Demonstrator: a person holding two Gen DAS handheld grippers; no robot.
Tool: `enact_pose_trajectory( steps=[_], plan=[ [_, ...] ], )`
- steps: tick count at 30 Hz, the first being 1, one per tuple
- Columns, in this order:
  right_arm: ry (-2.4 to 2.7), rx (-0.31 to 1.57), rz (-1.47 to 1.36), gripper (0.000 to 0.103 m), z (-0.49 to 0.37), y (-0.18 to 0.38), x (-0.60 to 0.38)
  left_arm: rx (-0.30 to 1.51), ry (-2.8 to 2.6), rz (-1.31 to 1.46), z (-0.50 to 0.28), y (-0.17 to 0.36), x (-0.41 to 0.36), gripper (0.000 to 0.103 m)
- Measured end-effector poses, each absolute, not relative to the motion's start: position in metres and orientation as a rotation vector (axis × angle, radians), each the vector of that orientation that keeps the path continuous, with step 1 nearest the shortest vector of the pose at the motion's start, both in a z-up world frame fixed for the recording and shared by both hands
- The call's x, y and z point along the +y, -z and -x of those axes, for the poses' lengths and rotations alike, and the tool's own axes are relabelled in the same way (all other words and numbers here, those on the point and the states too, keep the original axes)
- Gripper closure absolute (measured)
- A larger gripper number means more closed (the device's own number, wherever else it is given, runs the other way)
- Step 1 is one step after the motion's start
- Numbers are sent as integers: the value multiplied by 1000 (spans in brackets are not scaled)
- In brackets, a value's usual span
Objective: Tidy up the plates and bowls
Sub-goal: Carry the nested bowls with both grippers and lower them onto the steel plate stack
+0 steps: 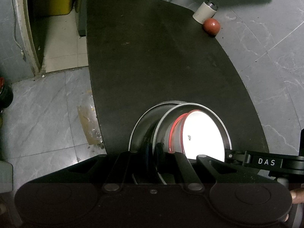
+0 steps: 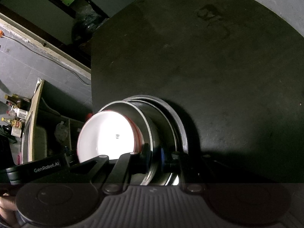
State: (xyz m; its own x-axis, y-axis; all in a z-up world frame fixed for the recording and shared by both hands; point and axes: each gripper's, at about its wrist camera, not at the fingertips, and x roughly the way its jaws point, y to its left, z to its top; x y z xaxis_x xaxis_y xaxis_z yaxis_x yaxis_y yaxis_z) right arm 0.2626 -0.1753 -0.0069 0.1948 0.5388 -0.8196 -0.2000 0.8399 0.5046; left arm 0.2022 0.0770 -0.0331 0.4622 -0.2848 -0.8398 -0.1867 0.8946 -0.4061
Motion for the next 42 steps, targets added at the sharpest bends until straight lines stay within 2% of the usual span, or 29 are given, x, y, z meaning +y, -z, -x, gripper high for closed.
enact_pose_trajectory(
  steps=[42],
  plan=[
    [-543,1259,-289,88,-263,7,-171,1085,52,462,-199,30,76,97]
  ],
)
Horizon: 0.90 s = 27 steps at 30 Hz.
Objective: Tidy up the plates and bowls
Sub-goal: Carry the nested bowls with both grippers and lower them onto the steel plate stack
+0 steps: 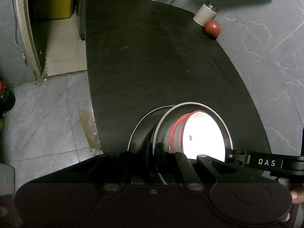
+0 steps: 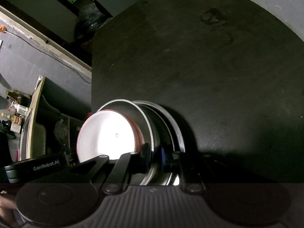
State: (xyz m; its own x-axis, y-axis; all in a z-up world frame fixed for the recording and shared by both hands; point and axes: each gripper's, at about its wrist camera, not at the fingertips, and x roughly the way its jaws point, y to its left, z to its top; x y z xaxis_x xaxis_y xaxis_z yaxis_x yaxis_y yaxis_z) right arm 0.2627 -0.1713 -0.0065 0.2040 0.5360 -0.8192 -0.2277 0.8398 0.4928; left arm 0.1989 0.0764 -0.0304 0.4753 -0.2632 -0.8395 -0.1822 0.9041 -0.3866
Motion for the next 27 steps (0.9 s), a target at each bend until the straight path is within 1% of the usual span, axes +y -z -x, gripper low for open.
enact_pose_trajectory(
  steps=[4,8,15,20,27],
  plan=[
    [-541,1258,-290,88,-262,7,-171,1086,51,461,-199,30,76,96],
    [-537,1256,-290,88,-261,7,-171,1090,41,459,-200,30,76,90],
    [-530,1255,-287,88,-260,7,-172,1087,31,466,-200,31,75,87],
    [-518,1248,-285,88,-261,6,-173,1081,24,457,-199,30,73,81],
    [-505,1239,-291,86,-258,6,-175,1078,11,442,-197,29,70,81]
  ],
)
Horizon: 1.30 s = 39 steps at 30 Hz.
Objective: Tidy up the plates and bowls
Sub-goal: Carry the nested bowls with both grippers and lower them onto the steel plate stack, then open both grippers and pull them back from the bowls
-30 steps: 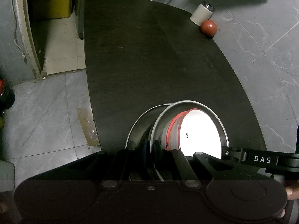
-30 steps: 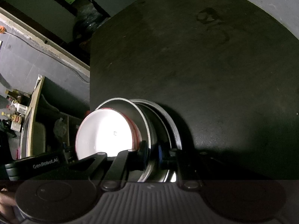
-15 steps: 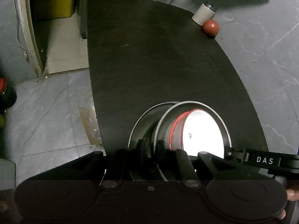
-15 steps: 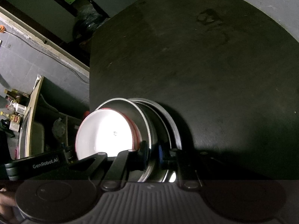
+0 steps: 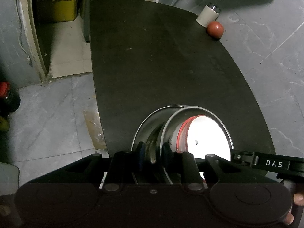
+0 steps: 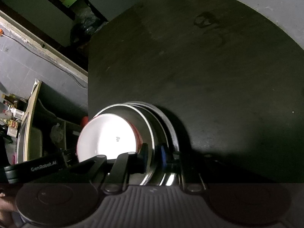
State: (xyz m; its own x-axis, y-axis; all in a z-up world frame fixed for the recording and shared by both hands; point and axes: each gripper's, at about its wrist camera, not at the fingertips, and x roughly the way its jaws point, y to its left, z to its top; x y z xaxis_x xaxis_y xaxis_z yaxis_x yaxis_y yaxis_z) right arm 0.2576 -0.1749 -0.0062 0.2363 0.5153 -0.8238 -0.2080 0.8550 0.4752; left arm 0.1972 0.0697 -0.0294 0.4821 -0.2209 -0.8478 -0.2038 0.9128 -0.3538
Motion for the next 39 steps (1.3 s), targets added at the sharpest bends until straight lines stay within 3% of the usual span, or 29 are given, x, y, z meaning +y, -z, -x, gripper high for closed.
enact_pose_trajectory(
  steps=[14,17,20,21,22,23,26,39],
  plan=[
    [-486,1214,-290,83,-252,4,-176,1044,-5,411,-188,25,68,74],
    [-459,1197,-275,75,-248,1,-176,1038,-1,413,-186,23,70,73],
    [-443,1182,-281,74,-245,0,-176,1033,3,406,-185,22,70,73],
    [-436,1174,-271,67,-244,-1,-175,1030,2,405,-185,21,70,73],
    [-419,1162,-253,61,-243,-3,-174,1024,2,402,-185,20,70,69],
    [-404,1150,-243,49,-242,-5,-174,1019,-12,388,-184,19,70,55],
    [-378,1130,-253,49,-241,-8,-178,980,-32,346,-181,13,73,38],
    [-306,1071,-252,39,-227,-12,-176,939,-4,355,-168,8,83,23]
  ],
)
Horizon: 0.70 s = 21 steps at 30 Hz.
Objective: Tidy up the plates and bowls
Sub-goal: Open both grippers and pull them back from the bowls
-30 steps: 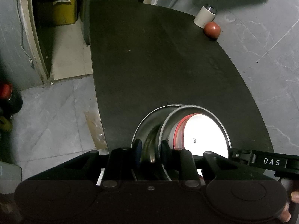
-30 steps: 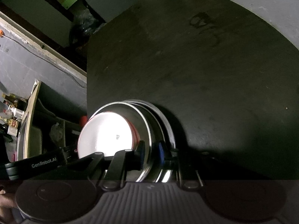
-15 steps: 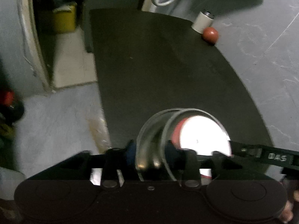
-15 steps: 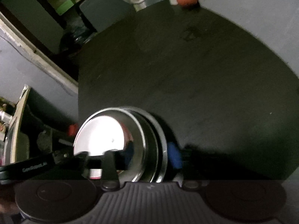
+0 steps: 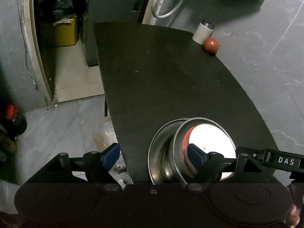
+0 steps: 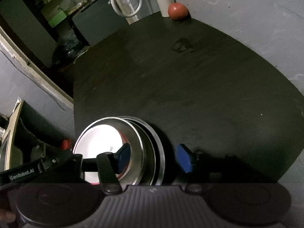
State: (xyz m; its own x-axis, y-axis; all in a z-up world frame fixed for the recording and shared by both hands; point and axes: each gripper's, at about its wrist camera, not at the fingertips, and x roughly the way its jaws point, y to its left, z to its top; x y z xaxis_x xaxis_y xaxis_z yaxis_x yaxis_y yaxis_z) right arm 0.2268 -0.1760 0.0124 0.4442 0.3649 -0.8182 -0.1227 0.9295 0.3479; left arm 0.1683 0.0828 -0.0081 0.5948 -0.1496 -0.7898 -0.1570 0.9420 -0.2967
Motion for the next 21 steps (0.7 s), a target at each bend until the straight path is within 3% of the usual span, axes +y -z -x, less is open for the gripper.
enact_pose_trajectory(
  steps=[5,8,13,15,21],
  plan=[
    [-311,1042,-283,25,-216,-16,-181,935,-8,352,-164,3,82,20],
    [-322,1014,-273,22,-211,-22,-181,918,-19,352,-160,-3,81,12],
    [-359,973,-271,16,-208,-32,-180,845,-72,354,-147,-13,80,10],
    [-380,942,-257,12,-204,-37,-179,818,-93,363,-140,-15,80,1],
    [-440,826,-241,1,-187,-49,-186,737,-155,355,-116,-27,70,1]
  ],
)
